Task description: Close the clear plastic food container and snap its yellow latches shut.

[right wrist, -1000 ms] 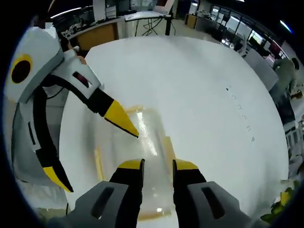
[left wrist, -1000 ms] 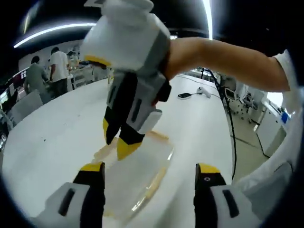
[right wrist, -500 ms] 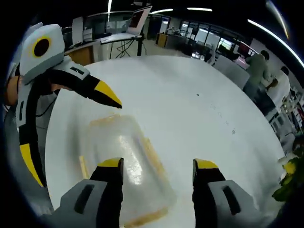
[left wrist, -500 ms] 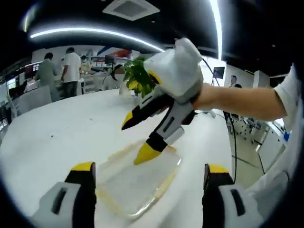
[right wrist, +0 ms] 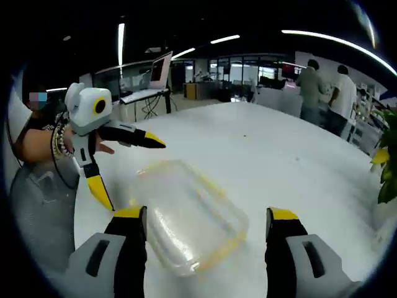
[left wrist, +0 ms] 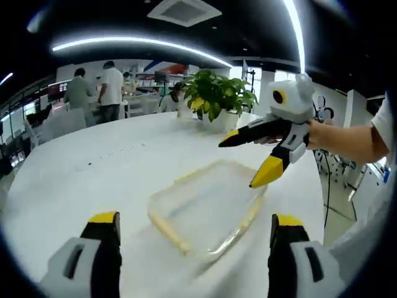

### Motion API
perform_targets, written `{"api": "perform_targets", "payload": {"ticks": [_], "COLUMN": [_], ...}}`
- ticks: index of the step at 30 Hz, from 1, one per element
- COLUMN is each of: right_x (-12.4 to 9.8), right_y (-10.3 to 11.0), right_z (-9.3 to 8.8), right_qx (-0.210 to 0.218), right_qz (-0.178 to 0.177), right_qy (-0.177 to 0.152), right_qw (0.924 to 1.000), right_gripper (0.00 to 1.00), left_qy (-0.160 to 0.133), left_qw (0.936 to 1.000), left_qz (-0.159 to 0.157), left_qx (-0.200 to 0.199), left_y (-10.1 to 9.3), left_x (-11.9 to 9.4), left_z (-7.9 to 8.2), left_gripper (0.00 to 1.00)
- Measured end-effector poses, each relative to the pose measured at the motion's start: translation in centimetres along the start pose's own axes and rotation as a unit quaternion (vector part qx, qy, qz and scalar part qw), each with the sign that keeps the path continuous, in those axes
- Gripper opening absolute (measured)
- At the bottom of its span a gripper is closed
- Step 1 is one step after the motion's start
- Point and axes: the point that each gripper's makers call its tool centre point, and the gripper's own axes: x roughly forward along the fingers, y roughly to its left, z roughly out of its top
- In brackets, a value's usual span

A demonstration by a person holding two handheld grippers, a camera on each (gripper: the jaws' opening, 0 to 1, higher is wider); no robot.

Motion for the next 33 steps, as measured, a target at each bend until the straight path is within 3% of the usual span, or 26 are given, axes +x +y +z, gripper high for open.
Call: {"api": "perform_targets", "payload": {"ticks": [2, 6, 10, 15, 18, 21, 24, 33], "right_x": [-0.1, 0.2, 0.6, 0.6, 0.7, 0.8, 1.0, 1.3], "right_y": [0.3, 0.5, 0.8, 1.1, 1.3, 1.9, 2.1, 2.3], "right_z": [-1.0, -3.7, -4.8, -4.7, -4.4, -3.8, -4.0, -4.0], "right_qx": [0.005, 0.021, 0.021, 0.013, 0.013, 0.014, 0.002, 0.015], "right_qz": [0.004, -0.002, -0.002, -0.001, 0.003, 0.011, 0.013, 0.011], "right_qy": [0.005, 0.027, 0.041, 0.039, 0.03, 0.02, 0.03, 0.031], "right_qw": [1.0, 0.9994, 0.9989, 0.9992, 0.9994, 0.9996, 0.9995, 0.9993], "right_gripper": [0.86, 0.86, 0.87, 0.84, 0.8, 0.76, 0.66, 0.66], "left_qy": [0.005, 0.025, 0.037, 0.03, 0.013, 0.006, 0.01, 0.018], "left_qw": [1.0, 0.9996, 0.9991, 0.9994, 0.9996, 0.9997, 0.9995, 0.9996], "left_qz": [-0.006, -0.007, -0.012, -0.013, -0.018, -0.014, -0.023, -0.021], "left_qx": [-0.004, -0.009, -0.019, -0.013, -0.019, -0.02, -0.018, -0.008], "left_y": [-0.2, -0.2, -0.7, -0.8, -0.8, -0.4, -0.8, -0.2], "left_x": [0.3, 1.1, 1.4, 1.5, 1.6, 1.5, 1.6, 1.2], "left_z": [-0.6, -2.0, -3.0, -2.9, -2.1, -1.6, -1.6, -2.0], "left_gripper": [0.99, 0.99, 0.94, 0.9, 0.83, 0.7, 0.67, 0.62]}}
